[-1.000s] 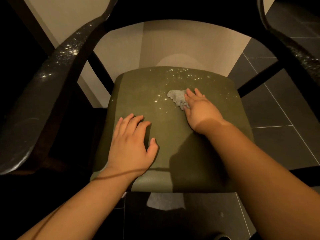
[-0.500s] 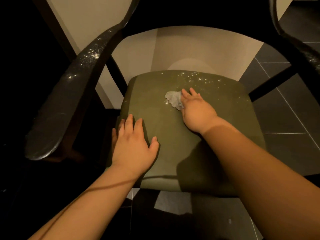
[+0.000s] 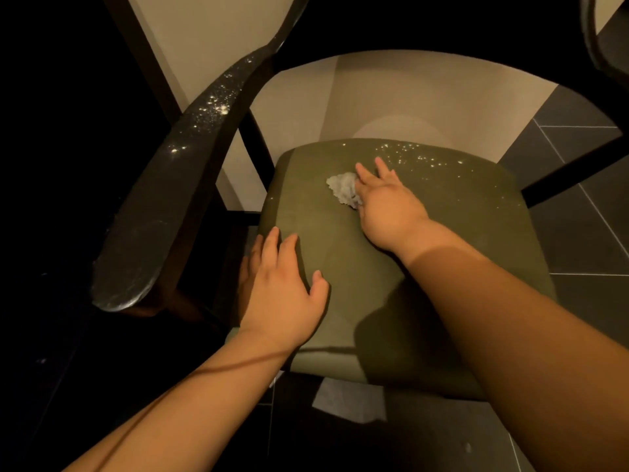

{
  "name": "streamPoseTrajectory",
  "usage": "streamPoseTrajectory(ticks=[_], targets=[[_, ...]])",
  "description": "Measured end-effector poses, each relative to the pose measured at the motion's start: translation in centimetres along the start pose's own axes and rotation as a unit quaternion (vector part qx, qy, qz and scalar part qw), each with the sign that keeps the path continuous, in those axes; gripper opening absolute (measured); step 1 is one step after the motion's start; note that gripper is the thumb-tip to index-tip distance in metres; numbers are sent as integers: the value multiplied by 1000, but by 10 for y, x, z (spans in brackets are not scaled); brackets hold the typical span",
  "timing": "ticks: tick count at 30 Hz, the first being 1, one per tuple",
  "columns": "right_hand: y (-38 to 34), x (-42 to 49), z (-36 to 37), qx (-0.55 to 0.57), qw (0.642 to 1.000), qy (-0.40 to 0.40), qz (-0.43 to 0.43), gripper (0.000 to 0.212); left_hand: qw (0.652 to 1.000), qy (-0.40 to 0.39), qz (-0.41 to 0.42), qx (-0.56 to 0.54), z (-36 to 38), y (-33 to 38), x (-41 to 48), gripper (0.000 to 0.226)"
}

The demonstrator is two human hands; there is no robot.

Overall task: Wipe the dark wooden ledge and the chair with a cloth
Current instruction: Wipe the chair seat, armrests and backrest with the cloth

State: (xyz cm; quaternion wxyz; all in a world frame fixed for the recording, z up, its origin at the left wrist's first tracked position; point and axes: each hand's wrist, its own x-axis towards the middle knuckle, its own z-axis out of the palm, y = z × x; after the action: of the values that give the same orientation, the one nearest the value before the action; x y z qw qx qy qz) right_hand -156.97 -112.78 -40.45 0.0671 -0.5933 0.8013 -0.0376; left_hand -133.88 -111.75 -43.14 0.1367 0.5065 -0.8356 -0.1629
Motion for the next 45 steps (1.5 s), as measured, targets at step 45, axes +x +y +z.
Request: streamPoseTrajectory(ticks=[45], targets=[[-112, 77, 17, -60, 978, -62, -188, 55, 995, -37, -95, 0, -10, -15, -18, 94]])
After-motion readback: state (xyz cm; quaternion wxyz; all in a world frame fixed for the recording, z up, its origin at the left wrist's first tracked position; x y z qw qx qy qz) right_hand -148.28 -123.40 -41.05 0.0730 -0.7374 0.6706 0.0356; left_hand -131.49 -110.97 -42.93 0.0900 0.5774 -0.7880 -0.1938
